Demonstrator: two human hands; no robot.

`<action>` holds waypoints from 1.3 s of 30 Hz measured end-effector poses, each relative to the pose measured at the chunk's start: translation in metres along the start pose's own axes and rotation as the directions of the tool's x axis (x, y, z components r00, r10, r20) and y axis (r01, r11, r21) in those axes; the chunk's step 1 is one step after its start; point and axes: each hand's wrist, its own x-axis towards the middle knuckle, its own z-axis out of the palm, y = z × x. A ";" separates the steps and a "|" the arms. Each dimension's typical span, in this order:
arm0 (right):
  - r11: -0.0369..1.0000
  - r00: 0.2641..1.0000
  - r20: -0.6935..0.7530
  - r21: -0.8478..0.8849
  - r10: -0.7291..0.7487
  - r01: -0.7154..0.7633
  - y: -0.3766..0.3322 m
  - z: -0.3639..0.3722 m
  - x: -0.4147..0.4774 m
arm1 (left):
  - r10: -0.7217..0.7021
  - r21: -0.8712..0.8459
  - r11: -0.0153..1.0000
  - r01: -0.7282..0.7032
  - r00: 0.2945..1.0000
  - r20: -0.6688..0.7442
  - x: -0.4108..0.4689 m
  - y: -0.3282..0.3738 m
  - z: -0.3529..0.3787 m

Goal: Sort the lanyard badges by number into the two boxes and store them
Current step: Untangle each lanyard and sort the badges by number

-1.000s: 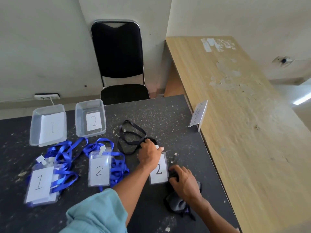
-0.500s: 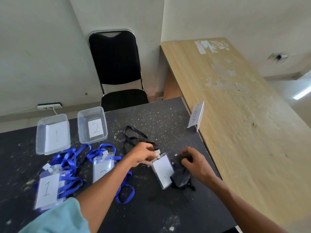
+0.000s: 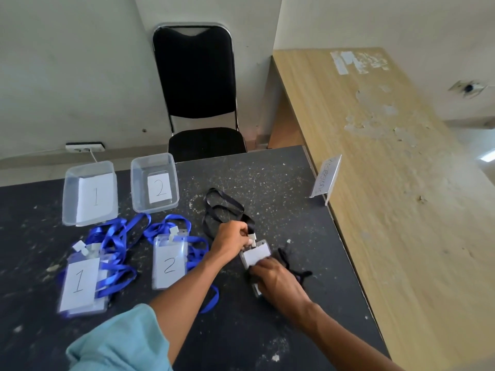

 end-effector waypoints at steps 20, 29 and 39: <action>0.998 0.999 0.018 0.047 0.029 -0.029 0.013 -0.025 -0.025 | 0.122 0.097 0.988 -0.124 0.992 0.022 -0.006 -0.002 0.003; 0.999 0.999 -0.014 -0.027 -0.031 0.031 -0.005 -0.003 -0.029 | 0.121 0.101 0.987 -0.122 0.993 0.012 -0.008 -0.003 0.003; 0.989 0.973 -0.180 0.041 0.148 -0.143 -0.005 -0.007 -0.023 | 0.141 0.098 0.985 -0.140 0.990 0.002 -0.011 -0.001 0.001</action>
